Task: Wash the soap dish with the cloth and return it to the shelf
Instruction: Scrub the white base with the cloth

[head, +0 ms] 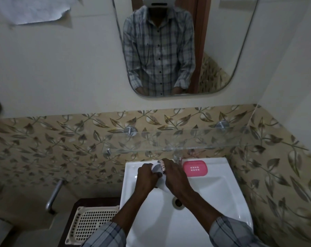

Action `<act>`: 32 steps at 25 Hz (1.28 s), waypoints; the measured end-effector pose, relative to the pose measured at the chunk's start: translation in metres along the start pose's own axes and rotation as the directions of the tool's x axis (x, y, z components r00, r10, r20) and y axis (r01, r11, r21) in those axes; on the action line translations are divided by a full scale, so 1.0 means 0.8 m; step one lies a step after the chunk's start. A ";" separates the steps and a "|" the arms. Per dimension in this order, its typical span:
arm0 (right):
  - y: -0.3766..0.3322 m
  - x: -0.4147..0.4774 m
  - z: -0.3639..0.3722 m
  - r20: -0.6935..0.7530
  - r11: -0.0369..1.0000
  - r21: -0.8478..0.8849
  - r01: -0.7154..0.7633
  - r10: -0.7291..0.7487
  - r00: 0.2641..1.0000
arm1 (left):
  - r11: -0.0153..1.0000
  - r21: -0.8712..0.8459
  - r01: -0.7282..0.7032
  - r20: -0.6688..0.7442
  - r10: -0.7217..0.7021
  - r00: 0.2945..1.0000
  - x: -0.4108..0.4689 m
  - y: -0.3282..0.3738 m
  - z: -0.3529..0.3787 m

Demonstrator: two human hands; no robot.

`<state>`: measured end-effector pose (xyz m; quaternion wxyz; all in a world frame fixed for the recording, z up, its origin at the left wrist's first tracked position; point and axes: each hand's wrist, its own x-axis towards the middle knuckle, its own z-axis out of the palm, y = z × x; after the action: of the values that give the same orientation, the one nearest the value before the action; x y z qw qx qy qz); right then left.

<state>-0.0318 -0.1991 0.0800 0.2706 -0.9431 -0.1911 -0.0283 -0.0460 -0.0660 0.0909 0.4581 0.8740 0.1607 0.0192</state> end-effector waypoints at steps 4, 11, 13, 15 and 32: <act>0.014 0.007 0.006 -0.011 0.946 0.232 -0.226 0.234 0.972 | 0.992 -0.121 -0.033 -0.182 0.010 0.983 -0.004 -0.014 0.004; 0.004 0.004 0.017 0.179 0.639 0.467 -0.611 0.608 0.773 | 0.886 -0.448 0.119 -0.262 -0.257 0.930 -0.038 -0.022 0.036; 0.009 0.006 0.013 0.127 0.783 0.347 -0.516 0.506 0.853 | 0.956 -0.276 0.102 -0.256 -0.175 0.951 -0.029 -0.017 0.027; 0.011 0.013 0.011 0.051 0.933 0.176 -0.315 0.311 0.949 | 0.996 0.071 -0.045 -0.168 0.057 0.984 -0.014 -0.004 0.019; -0.022 0.001 0.025 0.244 0.345 0.709 -0.615 0.699 0.673 | 0.667 -0.702 0.251 -0.261 -0.568 0.781 0.000 0.000 0.040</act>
<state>-0.0384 -0.1748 0.0716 0.6274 -0.7367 0.2245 0.1151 -0.0400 -0.0916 0.0725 0.6638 0.5752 0.4463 0.1711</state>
